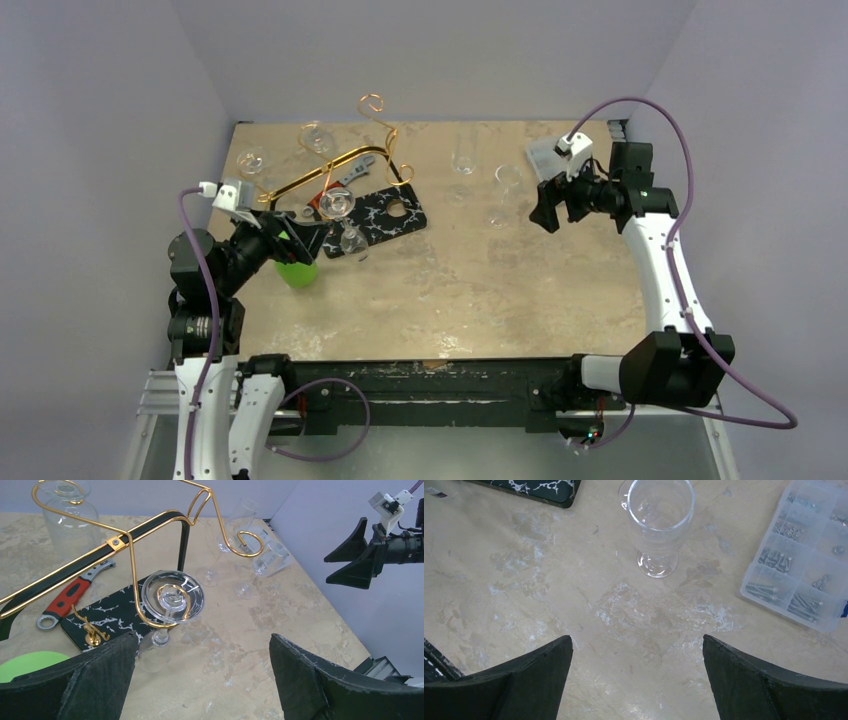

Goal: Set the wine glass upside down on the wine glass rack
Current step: Pick up the wine glass at the center of the board.

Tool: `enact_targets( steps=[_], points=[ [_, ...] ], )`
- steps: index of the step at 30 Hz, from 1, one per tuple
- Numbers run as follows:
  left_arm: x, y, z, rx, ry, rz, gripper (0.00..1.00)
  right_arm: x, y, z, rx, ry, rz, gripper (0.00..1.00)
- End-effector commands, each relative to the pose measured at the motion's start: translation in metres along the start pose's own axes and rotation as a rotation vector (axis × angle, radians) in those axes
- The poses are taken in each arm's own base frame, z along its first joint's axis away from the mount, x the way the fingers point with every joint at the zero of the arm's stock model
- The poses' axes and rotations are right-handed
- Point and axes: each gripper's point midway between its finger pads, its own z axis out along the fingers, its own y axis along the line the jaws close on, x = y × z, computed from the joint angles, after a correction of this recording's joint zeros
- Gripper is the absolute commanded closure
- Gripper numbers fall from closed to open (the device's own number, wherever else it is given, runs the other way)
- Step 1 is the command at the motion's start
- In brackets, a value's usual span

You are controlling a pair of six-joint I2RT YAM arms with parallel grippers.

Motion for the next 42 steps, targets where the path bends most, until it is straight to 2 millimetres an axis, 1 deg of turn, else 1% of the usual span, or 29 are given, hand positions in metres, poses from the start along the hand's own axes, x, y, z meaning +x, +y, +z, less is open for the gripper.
enact_targets(
  steps=[1, 9, 13, 17, 22, 25, 27, 29, 30, 33, 34, 37, 38, 39, 40, 42],
  points=[
    [-0.002, -0.002, 0.001, 0.016, -0.012, 0.038, 0.0, -0.014, -0.006, -0.003, 0.044, -0.048, 0.018, 0.01],
    [-0.003, -0.003, -0.001, 0.015, -0.015, 0.041, 0.0, -0.014, -0.005, -0.005, 0.032, -0.038, 0.01, 0.01],
    [-0.003, -0.002, 0.0, 0.012, -0.013, 0.041, 0.0, -0.018, -0.006, -0.007, 0.03, -0.031, -0.006, 0.01],
    [-0.002, -0.001, 0.0, 0.011, -0.011, 0.039, 0.0, -0.022, -0.013, -0.01, 0.061, -0.023, -0.024, 0.01],
    [-0.002, 0.0, 0.0, 0.006, -0.011, 0.04, 0.0, -0.024, -0.021, -0.009, 0.076, 0.001, -0.025, 0.04],
    [-0.002, 0.0, 0.0, 0.005, -0.01, 0.041, 0.0, -0.027, -0.03, -0.008, 0.105, 0.012, -0.03, 0.06],
    [-0.002, 0.0, 0.0, 0.003, -0.009, 0.041, 0.0, -0.032, -0.036, -0.007, 0.126, 0.007, -0.034, 0.07],
    [-0.002, 0.0, 0.0, 0.004, -0.01, 0.039, 0.0, -0.036, -0.041, -0.002, 0.126, 0.01, -0.014, 0.11],
    [-0.002, 0.001, 0.0, 0.002, -0.01, 0.039, 0.0, -0.041, -0.039, 0.001, 0.103, 0.002, -0.001, 0.13],
    [-0.002, 0.001, 0.0, -0.002, -0.01, 0.041, 0.0, -0.059, -0.036, 0.01, 0.052, -0.015, 0.025, 0.24],
    [-0.002, 0.002, 0.0, -0.006, -0.01, 0.042, 0.0, -0.065, -0.037, 0.013, 0.053, -0.019, 0.025, 0.25],
    [-0.002, 0.002, 0.0, -0.007, -0.009, 0.042, 0.0, -0.077, -0.047, 0.026, 0.092, -0.02, 0.03, 0.3],
    [-0.002, 0.002, 0.0, -0.007, -0.009, 0.043, 0.0, -0.081, -0.053, 0.029, 0.107, -0.024, 0.034, 0.34],
    [-0.001, 0.003, 0.0, -0.007, -0.008, 0.042, 0.0, -0.085, -0.053, 0.035, 0.105, -0.02, 0.034, 0.39],
    [-0.001, 0.003, 0.001, -0.01, -0.007, 0.041, 0.0, -0.087, -0.051, 0.042, 0.097, -0.01, 0.035, 0.42],
    [-0.001, 0.004, 0.001, -0.01, -0.007, 0.041, 0.0, -0.084, -0.053, 0.056, 0.1, 0.035, 0.041, 0.47]
  ],
)
